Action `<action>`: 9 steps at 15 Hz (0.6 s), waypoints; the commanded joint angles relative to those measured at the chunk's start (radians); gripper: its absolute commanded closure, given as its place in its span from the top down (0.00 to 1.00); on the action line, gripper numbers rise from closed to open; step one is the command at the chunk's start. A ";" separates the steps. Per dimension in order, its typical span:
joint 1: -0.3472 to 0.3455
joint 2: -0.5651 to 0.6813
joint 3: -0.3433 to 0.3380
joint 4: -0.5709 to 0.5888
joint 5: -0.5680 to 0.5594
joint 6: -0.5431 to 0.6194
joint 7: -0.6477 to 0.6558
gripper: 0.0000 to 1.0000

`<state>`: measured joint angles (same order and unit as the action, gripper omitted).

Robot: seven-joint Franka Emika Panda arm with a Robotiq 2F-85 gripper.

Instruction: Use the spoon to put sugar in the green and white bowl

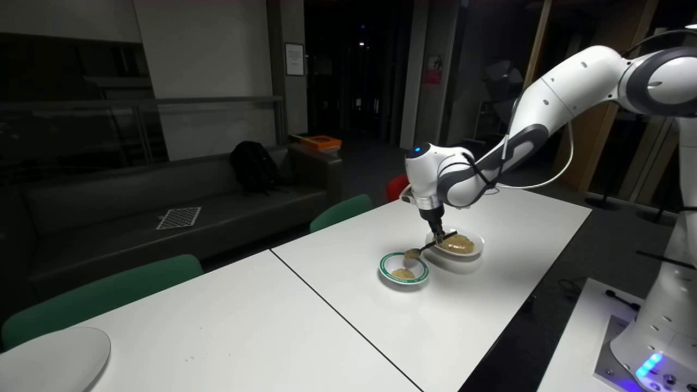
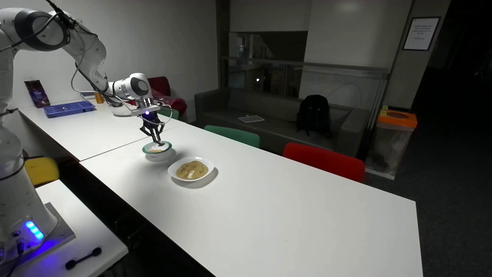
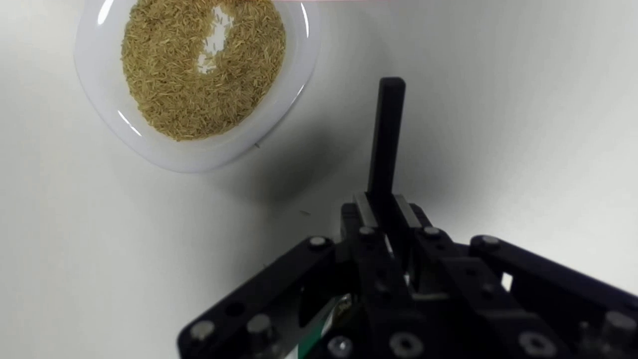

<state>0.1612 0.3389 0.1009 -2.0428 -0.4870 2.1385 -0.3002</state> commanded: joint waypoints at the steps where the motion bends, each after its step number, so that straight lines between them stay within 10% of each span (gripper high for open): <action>1: 0.028 0.019 -0.002 0.049 -0.048 -0.062 0.040 0.03; 9: 0.073 0.048 -0.001 0.080 -0.128 -0.116 0.084 0.03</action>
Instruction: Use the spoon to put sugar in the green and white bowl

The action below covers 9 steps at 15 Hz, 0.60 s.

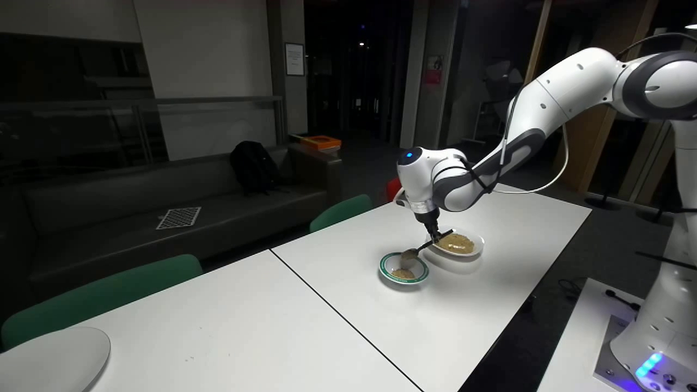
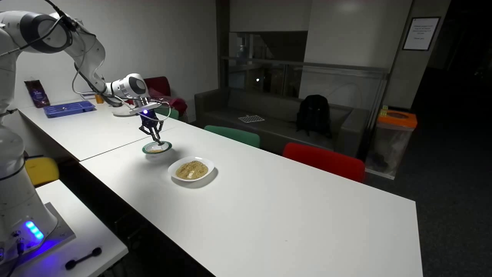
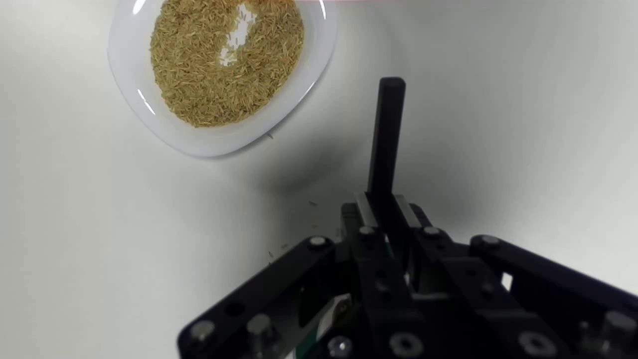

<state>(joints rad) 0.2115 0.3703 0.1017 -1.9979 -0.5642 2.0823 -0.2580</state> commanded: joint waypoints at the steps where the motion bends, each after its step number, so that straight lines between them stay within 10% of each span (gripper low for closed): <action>1: 0.027 0.020 -0.001 0.040 -0.064 -0.069 0.050 0.03; 9: 0.046 0.033 0.010 0.063 -0.121 -0.132 0.079 0.03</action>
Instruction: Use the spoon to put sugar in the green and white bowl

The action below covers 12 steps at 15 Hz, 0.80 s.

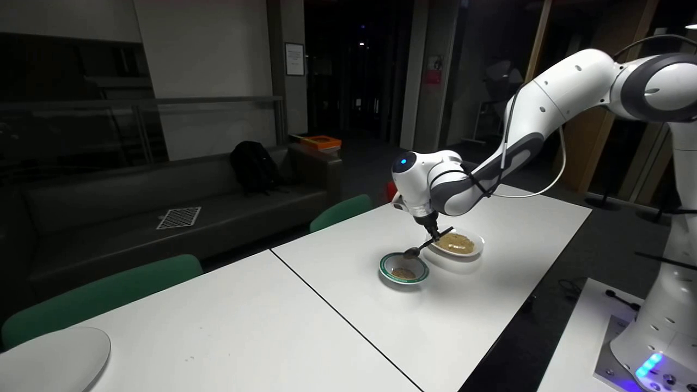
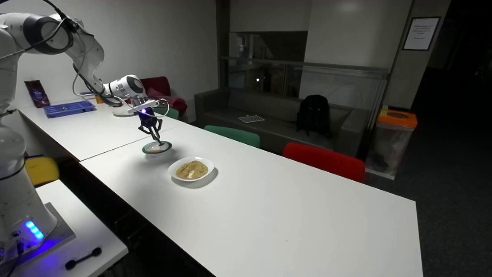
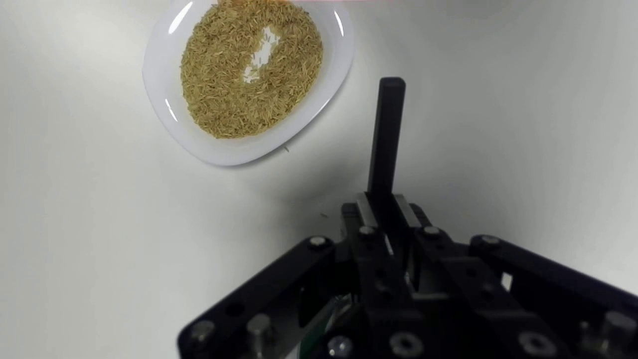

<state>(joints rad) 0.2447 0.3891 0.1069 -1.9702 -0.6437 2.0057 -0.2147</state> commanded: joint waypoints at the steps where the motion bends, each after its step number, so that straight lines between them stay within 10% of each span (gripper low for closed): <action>1: 0.016 0.015 0.007 0.039 -0.050 -0.060 0.039 0.03; 12: 0.041 0.035 0.019 0.068 -0.128 -0.119 0.062 0.03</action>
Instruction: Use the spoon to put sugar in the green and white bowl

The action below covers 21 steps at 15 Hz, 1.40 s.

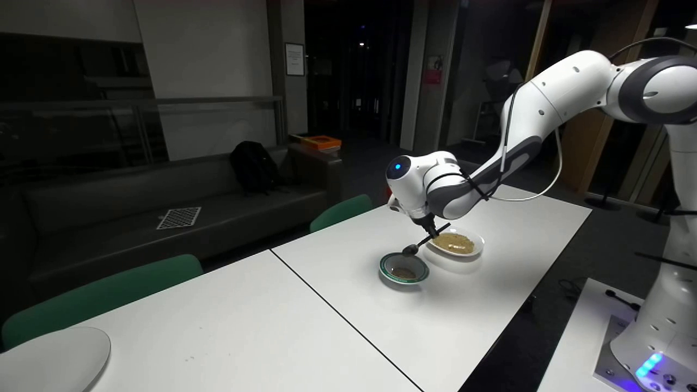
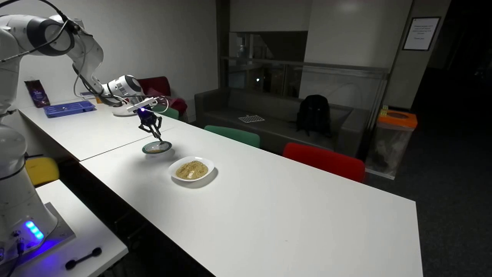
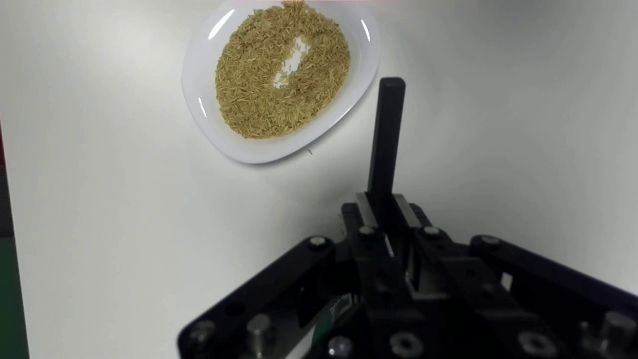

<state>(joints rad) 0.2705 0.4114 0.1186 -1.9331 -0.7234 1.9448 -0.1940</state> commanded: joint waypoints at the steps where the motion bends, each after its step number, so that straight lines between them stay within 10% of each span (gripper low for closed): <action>1: 0.017 0.013 0.007 0.031 -0.061 -0.066 0.044 0.03; 21: -0.012 -0.014 0.015 0.016 -0.123 -0.090 0.087 0.03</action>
<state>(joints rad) 0.2846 0.4118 0.1247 -1.9259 -0.8576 1.8821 -0.1271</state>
